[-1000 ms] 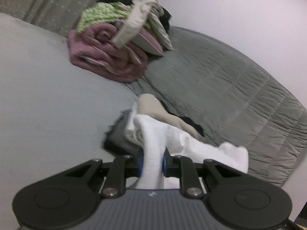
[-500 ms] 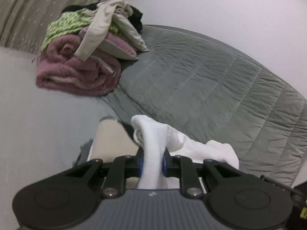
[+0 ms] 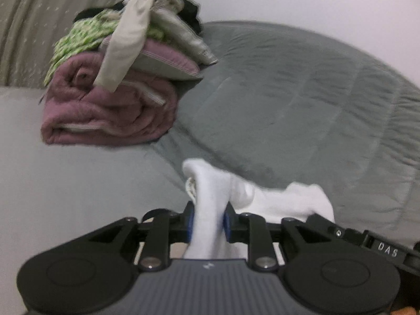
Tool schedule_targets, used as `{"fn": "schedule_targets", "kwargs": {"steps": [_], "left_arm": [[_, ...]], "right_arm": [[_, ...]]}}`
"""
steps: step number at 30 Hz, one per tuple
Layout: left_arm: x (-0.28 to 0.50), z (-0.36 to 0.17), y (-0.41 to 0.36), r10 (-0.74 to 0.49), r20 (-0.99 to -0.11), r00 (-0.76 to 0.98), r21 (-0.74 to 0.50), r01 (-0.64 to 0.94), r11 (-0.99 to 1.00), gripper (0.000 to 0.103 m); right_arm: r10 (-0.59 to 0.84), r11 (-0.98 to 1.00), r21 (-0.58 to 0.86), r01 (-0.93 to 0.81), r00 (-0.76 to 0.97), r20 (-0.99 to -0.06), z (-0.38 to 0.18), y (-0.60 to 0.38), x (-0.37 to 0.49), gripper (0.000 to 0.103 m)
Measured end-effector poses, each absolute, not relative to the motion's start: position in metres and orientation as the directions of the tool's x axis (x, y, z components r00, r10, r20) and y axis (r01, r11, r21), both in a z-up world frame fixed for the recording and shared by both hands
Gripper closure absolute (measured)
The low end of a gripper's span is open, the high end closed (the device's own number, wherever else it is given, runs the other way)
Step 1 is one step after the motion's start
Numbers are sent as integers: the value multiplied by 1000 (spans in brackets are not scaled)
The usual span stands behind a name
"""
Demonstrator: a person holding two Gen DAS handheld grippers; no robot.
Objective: Fold clothes
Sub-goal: 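Carry the folded pants with both grippers to the stack of folded clothes, then lower the pants onto the clothes stack and open both grippers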
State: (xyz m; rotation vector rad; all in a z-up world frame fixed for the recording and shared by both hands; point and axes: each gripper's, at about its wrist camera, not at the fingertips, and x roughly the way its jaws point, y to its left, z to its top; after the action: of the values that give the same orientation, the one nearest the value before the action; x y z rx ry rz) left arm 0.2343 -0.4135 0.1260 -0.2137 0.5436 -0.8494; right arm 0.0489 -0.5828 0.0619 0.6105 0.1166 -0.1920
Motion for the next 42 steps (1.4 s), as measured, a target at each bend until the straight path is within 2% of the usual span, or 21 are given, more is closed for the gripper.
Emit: {"fn": "schedule_targets", "kwargs": {"steps": [1, 3, 4, 6, 13, 15, 17, 23, 28, 42], "left_arm": [[237, 116, -417, -740, -392, 547, -373, 641, 671, 75], [240, 100, -421, -707, -422, 568, -341, 623, 704, 73], [240, 94, -421, -699, -425, 575, -330, 620, 712, 69], [237, 89, -413, -703, -403, 586, -350, 611, 710, 59], [207, 121, -389, -688, -270, 674, -358, 593, 721, 64], [199, 123, -387, -695, -266, 668, -353, 604, 715, 73], [190, 124, -385, -703, -265, 660, -346, 615, 708, 76], [169, 95, -380, -648, -340, 681, -278, 586, 761, 77], [159, 98, -365, -646, -349, 679, -291, 576, 764, 77], [108, 115, -317, -625, -445, 642, -283, 561, 778, 72]], "right_arm": [[-167, 801, 545, 248, 967, -194, 53, -586, 53, 78], [-230, 806, 494, 327, 941, -248, 37, -588, 58, 67], [-254, 807, 475, 352, 932, -260, 30, -589, 56, 60], [-268, 801, 473, 367, 926, -265, 22, -593, 50, 55], [-283, 837, 427, 342, 938, -198, 54, -578, 16, 54], [-265, 859, 406, 313, 949, -172, 64, -567, 12, 54], [-249, 880, 373, 293, 955, -162, 70, -553, 7, 54], [-249, 919, 246, 307, 938, -240, 50, -526, 12, 54], [-256, 930, 204, 305, 938, -233, 49, -515, -6, 54], [-264, 876, 347, 335, 935, -237, 78, -484, -53, 49]]}}
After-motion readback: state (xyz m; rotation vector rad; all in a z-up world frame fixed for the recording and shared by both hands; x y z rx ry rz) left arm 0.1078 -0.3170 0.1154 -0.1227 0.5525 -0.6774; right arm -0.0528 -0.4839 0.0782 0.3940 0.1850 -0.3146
